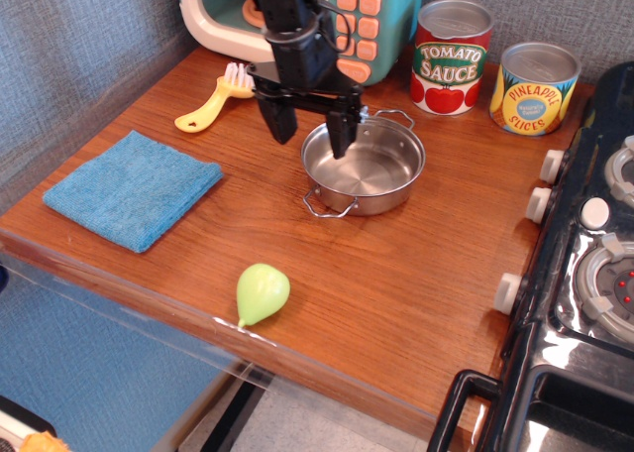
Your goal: Move the pot on the blue cloth
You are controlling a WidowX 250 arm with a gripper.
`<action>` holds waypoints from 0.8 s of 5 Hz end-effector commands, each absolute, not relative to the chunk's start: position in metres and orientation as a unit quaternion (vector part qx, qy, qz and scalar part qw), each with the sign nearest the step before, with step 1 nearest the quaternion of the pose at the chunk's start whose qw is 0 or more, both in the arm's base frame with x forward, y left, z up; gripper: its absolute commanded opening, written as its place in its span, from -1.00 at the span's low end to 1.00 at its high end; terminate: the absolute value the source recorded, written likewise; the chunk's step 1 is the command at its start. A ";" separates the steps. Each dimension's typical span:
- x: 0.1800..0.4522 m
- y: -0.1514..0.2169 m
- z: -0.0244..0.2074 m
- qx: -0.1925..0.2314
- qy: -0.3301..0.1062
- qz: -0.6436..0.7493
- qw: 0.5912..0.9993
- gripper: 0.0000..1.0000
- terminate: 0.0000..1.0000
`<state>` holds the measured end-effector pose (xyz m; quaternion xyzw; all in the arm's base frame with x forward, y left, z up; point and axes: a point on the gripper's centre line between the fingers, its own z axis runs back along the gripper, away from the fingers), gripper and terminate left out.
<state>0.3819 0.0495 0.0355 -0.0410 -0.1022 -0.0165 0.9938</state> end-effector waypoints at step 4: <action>0.387 0.036 0.023 -0.005 -0.084 -0.014 0.996 -1.00 -1.00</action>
